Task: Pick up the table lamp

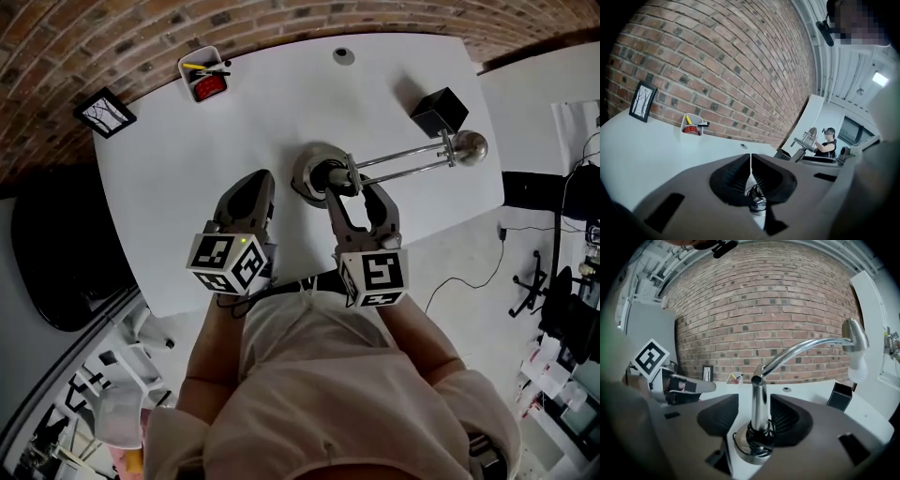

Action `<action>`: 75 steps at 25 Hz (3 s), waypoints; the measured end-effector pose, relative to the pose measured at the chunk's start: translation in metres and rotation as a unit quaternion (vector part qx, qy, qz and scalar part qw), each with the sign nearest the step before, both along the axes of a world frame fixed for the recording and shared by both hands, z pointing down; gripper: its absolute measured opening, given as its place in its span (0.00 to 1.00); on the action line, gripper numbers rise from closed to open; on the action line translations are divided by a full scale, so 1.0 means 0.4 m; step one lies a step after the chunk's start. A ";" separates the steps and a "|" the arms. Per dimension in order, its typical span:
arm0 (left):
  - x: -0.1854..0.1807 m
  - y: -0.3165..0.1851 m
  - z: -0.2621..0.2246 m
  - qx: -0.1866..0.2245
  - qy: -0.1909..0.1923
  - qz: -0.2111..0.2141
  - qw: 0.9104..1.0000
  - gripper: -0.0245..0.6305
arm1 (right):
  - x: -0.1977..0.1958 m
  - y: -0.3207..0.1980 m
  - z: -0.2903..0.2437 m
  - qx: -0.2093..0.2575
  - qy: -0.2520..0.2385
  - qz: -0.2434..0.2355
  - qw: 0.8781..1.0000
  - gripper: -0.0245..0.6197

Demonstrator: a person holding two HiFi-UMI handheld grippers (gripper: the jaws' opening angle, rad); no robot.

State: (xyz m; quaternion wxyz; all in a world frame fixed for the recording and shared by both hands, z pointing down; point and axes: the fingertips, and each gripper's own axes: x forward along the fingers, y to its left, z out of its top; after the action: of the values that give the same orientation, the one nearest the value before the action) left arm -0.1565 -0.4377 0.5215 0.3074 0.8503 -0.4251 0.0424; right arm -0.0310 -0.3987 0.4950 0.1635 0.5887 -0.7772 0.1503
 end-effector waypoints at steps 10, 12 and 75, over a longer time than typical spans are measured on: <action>-0.001 0.047 0.073 -0.025 -0.022 -0.020 0.999 0.07 | -0.020 -0.079 0.024 -0.004 -0.010 -0.029 1.000 0.34; 0.003 0.057 0.085 -0.030 -0.026 -0.021 0.999 0.07 | -0.026 -0.095 0.029 0.001 -0.007 -0.038 0.999 0.34; 0.195 0.028 -0.045 -0.194 0.347 0.005 0.918 0.30 | -0.055 -0.220 -0.464 0.112 0.017 -0.138 0.984 0.08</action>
State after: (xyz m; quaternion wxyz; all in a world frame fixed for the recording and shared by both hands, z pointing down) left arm -0.0786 -0.4266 0.5035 0.5942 0.7373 -0.2715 -0.1720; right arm -0.0531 -0.4865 0.3094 0.1294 0.4931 -0.8598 0.0284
